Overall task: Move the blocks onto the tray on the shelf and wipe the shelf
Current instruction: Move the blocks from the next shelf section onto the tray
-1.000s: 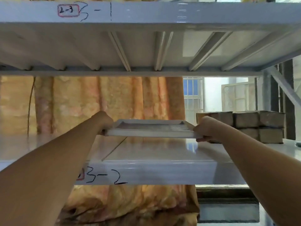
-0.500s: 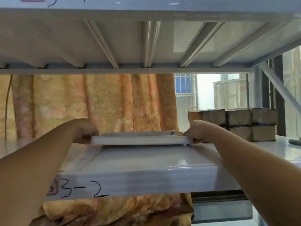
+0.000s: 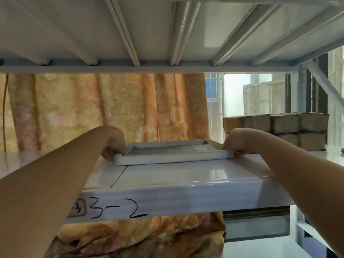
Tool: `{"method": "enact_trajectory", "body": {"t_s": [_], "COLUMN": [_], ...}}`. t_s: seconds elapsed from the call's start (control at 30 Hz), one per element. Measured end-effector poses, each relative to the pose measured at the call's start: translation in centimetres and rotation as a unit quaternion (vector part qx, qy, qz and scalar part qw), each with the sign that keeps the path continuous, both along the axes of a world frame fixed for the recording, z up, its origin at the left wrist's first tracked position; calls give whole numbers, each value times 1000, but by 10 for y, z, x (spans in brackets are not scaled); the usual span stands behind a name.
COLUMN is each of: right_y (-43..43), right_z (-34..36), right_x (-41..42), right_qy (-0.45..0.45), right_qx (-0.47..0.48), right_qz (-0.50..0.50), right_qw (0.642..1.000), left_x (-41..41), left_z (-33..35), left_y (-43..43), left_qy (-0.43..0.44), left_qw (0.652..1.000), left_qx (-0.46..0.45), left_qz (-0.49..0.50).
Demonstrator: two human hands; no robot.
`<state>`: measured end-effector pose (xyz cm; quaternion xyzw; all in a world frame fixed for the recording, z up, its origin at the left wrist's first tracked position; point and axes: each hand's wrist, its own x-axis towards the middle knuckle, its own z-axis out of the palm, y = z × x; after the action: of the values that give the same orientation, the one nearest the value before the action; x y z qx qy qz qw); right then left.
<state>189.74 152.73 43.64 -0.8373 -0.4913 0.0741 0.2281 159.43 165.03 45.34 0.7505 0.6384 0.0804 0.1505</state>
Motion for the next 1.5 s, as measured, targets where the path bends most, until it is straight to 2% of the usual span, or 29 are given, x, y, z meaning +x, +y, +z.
{"method": "enact_trajectory", "body": {"t_s": [0.07,0.1,0.17,0.23,0.37,0.53,0.63,0.7,0.8,0.93,1.03,1.1,1.17,1.27,1.33,1.5], "right_y": [2,3,5,4,-6,-28,-39,-46,-55,-56,-52,-47,-40,-34,-35,-35], "right_z": [0,0,1,2,10,21,29,34,39,42,45,45,43,44,47,54], "right_x": [0,-1,-3,-7,-4,34,66,85,113,149,164,168,172,180,181,176], "right_qy": [-26,-68,-144,-172,-242,-247,-200,-161,-154,-147,-146,-162,-182,-190,-202,-235], "right_qx": [54,91,177,251,309,367,380,373,326,280,282,251,204,188,171,113], "right_qz": [3,-7,-47,-81,-103,-102,-120,-113,-89,-29,11,43,62,72,79,95], "right_qw": [998,994,973,949,914,891,895,907,928,948,948,953,960,961,961,961], "left_x": [4,7,17,31,70,126,163,189,235,299,333,344,351,351,352,351], "left_z": [2,4,9,14,19,25,32,37,45,50,49,49,52,56,57,61], "left_y": [-1,1,6,5,-13,-42,-62,-72,-87,-94,-101,-109,-113,-119,-118,-116], "left_qy": [59,65,19,-41,-86,-30,-27,-62,-125,-145,-90,-18,15,14,-17,-68], "left_qw": [994,986,968,949,903,863,848,849,868,894,924,953,966,976,981,986], "left_qx": [92,151,241,290,363,431,452,438,371,318,291,225,146,83,62,48], "left_qz": [-7,-21,-60,-113,-212,-262,-275,-289,-304,-280,-230,-203,-213,-201,-184,-146]}}
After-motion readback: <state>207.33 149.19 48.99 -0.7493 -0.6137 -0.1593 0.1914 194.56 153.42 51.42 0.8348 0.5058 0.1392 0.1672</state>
